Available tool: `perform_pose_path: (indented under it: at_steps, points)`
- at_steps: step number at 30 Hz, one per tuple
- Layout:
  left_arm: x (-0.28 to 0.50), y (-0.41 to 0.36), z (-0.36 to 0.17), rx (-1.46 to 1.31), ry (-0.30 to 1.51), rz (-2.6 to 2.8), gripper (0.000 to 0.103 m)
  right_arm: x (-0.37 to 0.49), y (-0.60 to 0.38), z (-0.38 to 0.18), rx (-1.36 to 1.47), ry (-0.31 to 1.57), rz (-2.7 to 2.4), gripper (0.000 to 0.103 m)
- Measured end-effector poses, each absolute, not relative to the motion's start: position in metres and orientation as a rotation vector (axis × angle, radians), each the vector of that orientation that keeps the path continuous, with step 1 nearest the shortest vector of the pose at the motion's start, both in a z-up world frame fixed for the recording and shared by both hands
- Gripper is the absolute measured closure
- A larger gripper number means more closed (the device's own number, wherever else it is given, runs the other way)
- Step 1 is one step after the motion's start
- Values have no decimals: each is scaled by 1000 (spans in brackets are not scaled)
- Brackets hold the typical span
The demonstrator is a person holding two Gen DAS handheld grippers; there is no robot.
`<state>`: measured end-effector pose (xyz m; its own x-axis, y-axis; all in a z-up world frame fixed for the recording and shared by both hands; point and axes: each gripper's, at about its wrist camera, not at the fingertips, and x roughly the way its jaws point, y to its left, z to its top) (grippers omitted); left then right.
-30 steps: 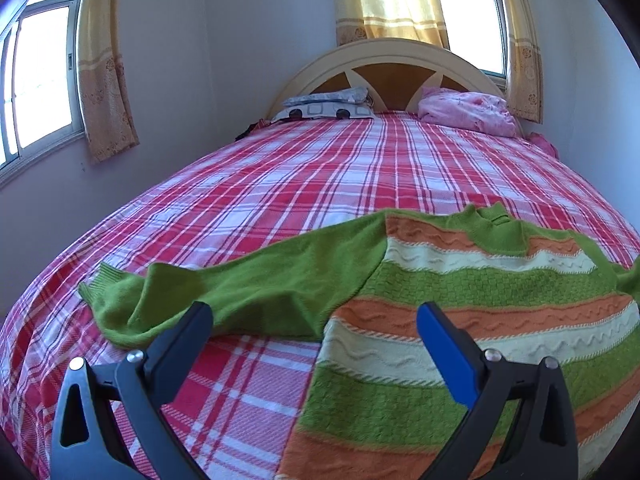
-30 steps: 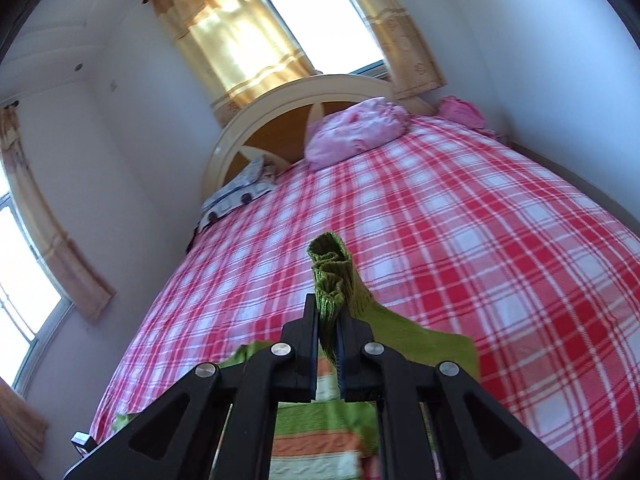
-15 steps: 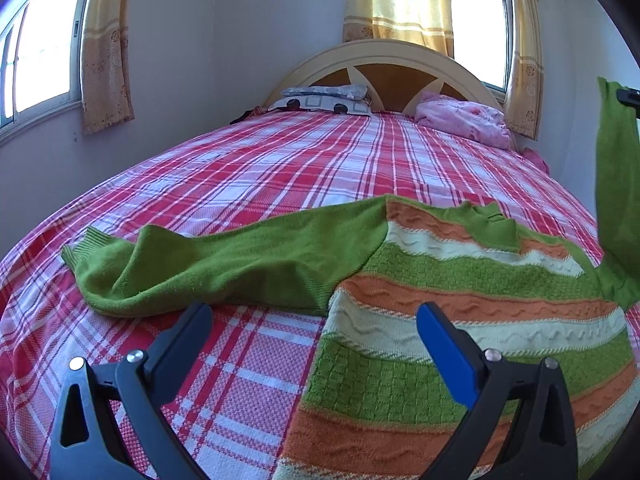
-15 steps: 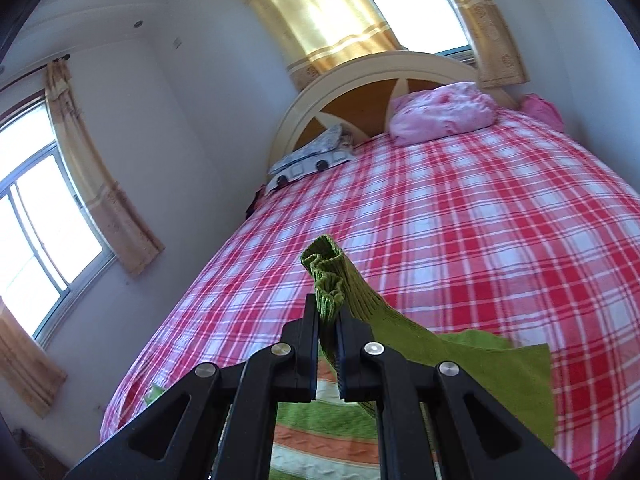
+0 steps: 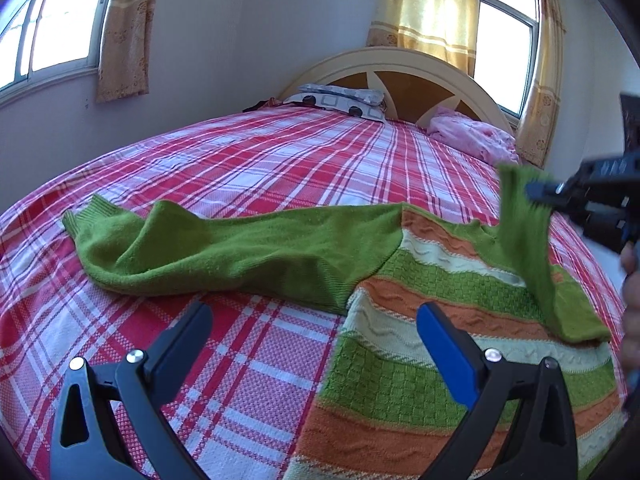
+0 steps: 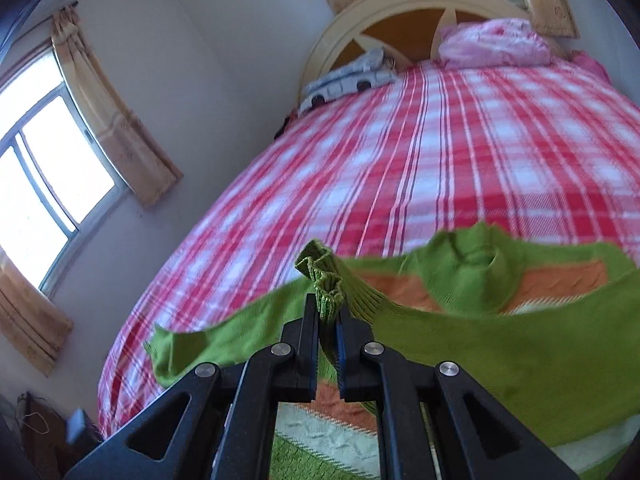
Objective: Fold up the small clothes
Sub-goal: 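Lift the held sleeve and carry it across the sweater body, then lay the sleeve flat on the sweater body and open the right gripper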
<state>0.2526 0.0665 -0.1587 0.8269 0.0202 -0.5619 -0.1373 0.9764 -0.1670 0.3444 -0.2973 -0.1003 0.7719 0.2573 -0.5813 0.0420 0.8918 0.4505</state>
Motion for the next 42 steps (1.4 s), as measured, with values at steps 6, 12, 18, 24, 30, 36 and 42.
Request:
perform_pose_path:
  at_steps: [6, 12, 18, 24, 30, 36, 42]
  points:
    - [254, 66, -160, -203, 601, 86, 0, 364, -274, -165, 485, 810, 170, 96]
    - [256, 66, -162, -195, 615, 86, 0, 353, -258, -187, 440, 901, 254, 31]
    - [270, 55, -151, -95, 720, 15, 0, 295, -279, -168, 341, 887, 135, 31]
    - [292, 19, -122, 37, 663, -136, 0, 243, -297, -166, 225, 829, -66, 31]
    - [341, -7, -165, -53, 903, -200, 54, 226, -292, -182, 193, 802, -70, 31]
    - [344, -19, -180, -81, 923, -168, 64, 225, -298, -191, 266, 788, -42, 30]
    - [345, -25, -177, -59, 898, -195, 95, 221, -302, -189, 305, 761, -34, 30]
